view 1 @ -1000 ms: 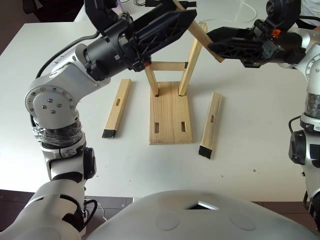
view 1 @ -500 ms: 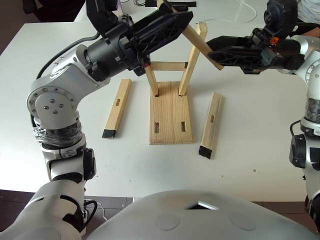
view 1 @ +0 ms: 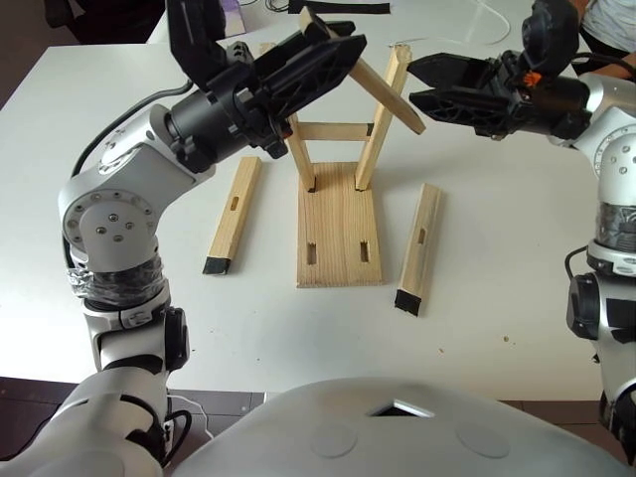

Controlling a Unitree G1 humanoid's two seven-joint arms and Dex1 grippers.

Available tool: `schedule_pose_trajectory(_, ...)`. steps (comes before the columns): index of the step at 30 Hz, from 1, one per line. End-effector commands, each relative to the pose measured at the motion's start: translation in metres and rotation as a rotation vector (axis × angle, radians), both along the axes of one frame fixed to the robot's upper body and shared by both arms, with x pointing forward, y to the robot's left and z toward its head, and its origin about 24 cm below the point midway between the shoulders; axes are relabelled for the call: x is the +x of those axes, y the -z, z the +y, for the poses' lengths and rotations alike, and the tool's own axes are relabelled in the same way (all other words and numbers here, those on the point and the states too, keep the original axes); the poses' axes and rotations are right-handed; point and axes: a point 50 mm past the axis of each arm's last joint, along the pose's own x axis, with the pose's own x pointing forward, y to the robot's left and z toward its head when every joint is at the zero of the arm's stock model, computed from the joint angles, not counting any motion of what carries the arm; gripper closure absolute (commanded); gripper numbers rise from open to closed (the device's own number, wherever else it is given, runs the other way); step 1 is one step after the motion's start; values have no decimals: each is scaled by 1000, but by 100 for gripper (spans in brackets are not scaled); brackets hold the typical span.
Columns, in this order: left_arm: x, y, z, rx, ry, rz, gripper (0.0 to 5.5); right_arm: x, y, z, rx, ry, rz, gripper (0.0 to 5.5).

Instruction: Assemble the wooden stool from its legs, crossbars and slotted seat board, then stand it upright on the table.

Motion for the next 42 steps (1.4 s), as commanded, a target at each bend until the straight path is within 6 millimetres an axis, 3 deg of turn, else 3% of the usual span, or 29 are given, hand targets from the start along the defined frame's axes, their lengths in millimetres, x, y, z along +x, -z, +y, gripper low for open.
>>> schedule_pose_trajectory(1,3,10,12,112,-58,-15,418,-3,2,-18,17,99,-16,268)
schedule_pose_trajectory(6,-9,26,56,456,-63,-68,418,-9,4,-40,124,307,-32,268)
schedule_pose_trajectory(12,0,47,142,914,-203,-75,418,-32,25,-49,187,480,-6,268)
schedule_pose_trajectory(17,3,70,182,1031,-300,10,418,-30,29,-40,207,512,-6,268)
schedule_pose_trajectory(22,-4,92,172,980,-250,54,418,-31,32,-38,212,518,6,268)
schedule_pose_trajectory(27,-12,98,126,863,-118,20,418,-26,31,-34,217,522,17,268)
schedule_pose_trajectory(31,-15,95,108,796,-92,7,418,-24,31,-31,218,507,23,268)
schedule_pose_trajectory(37,6,55,105,713,-172,-118,418,-23,34,-29,214,500,40,268)
schedule_pose_trajectory(42,25,66,109,741,-161,-112,418,-14,36,-23,205,473,51,268)
